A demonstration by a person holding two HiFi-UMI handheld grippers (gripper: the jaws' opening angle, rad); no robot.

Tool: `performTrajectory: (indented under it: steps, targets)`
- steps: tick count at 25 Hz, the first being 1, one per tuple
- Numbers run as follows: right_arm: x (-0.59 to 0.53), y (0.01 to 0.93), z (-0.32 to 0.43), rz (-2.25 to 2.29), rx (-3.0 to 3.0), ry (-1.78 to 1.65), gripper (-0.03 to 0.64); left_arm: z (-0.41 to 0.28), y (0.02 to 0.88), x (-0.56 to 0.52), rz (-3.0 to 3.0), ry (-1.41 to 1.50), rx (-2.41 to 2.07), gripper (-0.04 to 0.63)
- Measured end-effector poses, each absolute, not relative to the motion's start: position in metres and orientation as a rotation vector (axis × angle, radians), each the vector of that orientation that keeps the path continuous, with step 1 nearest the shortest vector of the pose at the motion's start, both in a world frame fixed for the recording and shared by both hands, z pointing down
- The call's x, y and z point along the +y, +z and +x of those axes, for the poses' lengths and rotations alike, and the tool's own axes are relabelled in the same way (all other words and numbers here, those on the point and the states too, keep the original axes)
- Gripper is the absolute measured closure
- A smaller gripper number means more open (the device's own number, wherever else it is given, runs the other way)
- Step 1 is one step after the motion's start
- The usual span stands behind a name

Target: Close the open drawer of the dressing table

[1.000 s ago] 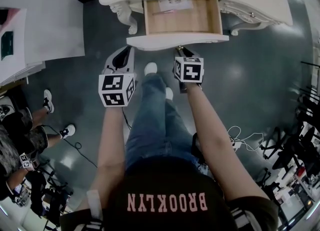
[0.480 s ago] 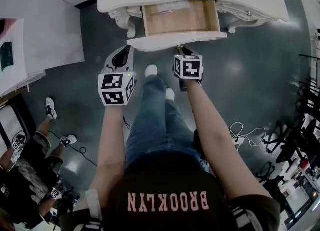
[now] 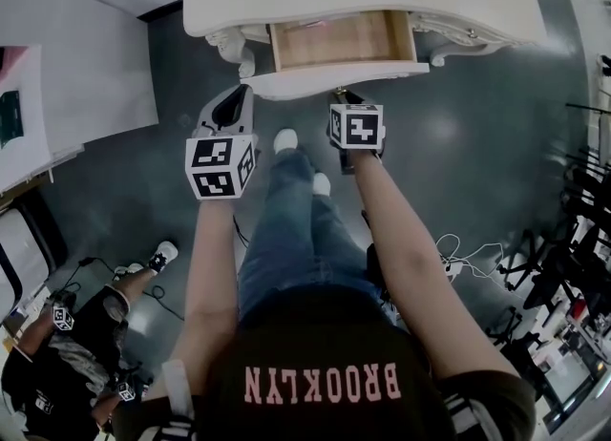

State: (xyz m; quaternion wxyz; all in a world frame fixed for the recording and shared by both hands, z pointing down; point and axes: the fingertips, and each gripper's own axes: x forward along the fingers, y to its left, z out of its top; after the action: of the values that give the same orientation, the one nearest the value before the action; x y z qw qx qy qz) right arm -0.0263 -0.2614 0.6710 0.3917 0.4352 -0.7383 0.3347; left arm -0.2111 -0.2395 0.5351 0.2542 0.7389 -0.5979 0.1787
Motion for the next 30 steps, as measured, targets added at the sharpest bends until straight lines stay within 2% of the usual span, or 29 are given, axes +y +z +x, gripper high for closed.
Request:
performTrajectory:
  steps: [30]
  targets:
    - [-0.334,0.669,-0.054,1.125,-1.881,0.853,0.502,-0.241,0.543,-0.288,1.996,0.492,-1.598,0.588]
